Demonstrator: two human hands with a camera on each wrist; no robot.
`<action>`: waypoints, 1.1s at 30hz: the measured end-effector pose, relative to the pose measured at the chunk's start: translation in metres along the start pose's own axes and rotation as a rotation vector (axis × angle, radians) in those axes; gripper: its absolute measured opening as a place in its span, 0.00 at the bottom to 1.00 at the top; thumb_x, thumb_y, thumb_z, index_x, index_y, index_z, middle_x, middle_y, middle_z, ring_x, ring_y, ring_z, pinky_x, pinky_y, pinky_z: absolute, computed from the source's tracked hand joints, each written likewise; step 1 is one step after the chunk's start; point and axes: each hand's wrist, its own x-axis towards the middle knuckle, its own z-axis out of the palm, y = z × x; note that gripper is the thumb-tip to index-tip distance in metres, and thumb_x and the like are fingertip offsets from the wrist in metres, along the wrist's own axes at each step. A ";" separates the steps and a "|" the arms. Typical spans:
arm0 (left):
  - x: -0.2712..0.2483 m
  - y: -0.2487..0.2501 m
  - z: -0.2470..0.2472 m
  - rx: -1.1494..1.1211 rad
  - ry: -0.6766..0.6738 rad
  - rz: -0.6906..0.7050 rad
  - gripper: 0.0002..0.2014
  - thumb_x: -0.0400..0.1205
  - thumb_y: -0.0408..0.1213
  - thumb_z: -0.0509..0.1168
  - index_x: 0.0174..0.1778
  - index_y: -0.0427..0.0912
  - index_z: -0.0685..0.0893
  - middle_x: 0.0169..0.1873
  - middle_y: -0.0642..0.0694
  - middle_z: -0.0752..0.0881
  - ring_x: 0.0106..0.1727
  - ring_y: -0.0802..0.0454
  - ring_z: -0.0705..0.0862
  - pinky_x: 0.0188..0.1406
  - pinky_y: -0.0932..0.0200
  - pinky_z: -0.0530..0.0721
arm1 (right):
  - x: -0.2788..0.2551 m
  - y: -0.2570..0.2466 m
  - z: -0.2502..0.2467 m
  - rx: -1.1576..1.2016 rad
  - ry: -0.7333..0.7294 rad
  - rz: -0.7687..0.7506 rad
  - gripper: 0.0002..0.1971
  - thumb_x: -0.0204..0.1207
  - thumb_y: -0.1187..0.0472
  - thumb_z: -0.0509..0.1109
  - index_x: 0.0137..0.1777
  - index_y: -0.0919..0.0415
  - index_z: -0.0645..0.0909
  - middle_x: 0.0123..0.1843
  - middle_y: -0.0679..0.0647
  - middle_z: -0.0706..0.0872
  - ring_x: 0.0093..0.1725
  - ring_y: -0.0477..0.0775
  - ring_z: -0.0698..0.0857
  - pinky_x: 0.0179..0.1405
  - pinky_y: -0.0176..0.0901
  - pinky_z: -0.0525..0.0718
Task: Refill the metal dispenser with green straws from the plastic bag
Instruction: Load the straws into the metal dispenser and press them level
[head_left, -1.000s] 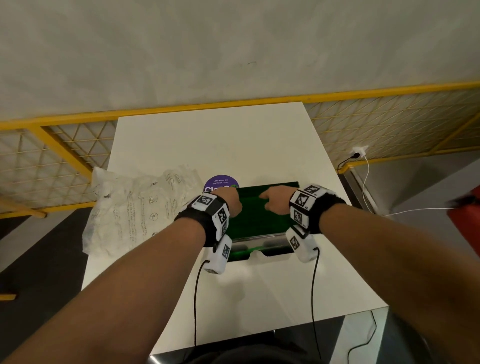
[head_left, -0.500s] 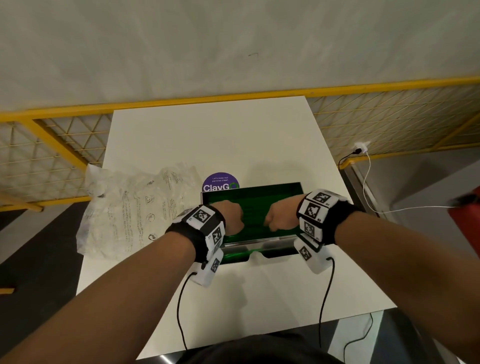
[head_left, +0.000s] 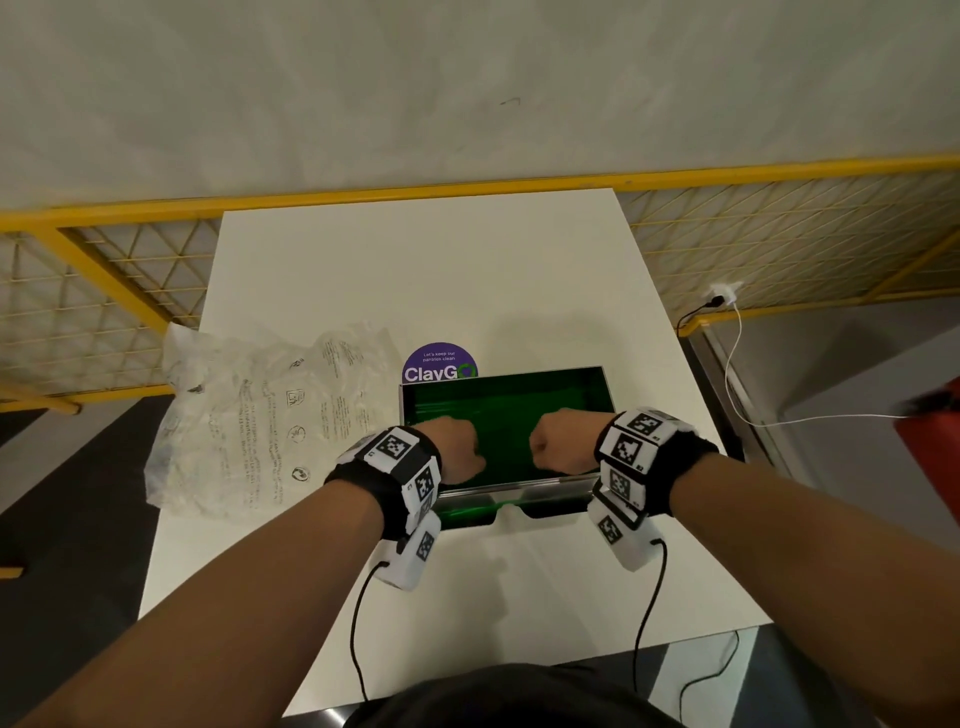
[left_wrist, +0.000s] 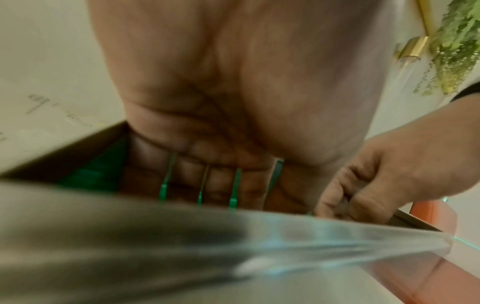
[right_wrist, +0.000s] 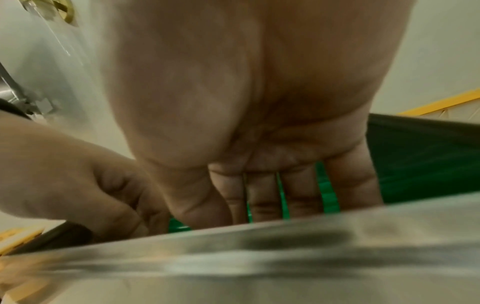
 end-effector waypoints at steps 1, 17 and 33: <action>0.000 0.000 -0.001 -0.002 0.029 0.006 0.14 0.84 0.44 0.57 0.46 0.38 0.83 0.47 0.39 0.84 0.47 0.42 0.83 0.47 0.55 0.81 | 0.000 0.002 -0.002 0.009 0.022 -0.010 0.17 0.82 0.57 0.58 0.59 0.67 0.82 0.60 0.62 0.84 0.58 0.61 0.82 0.60 0.52 0.81; -0.003 -0.004 -0.008 -0.072 0.167 0.004 0.15 0.83 0.43 0.58 0.56 0.36 0.82 0.52 0.38 0.84 0.53 0.40 0.83 0.51 0.54 0.81 | 0.007 0.012 -0.004 0.138 0.267 -0.019 0.14 0.81 0.57 0.62 0.64 0.58 0.79 0.65 0.57 0.80 0.63 0.57 0.80 0.61 0.47 0.78; 0.002 0.007 0.015 0.126 0.002 0.009 0.21 0.86 0.44 0.50 0.72 0.39 0.71 0.69 0.35 0.75 0.66 0.39 0.77 0.61 0.50 0.76 | 0.014 0.004 0.021 -0.009 -0.139 0.112 0.29 0.87 0.50 0.46 0.84 0.59 0.44 0.85 0.62 0.38 0.84 0.67 0.44 0.83 0.60 0.46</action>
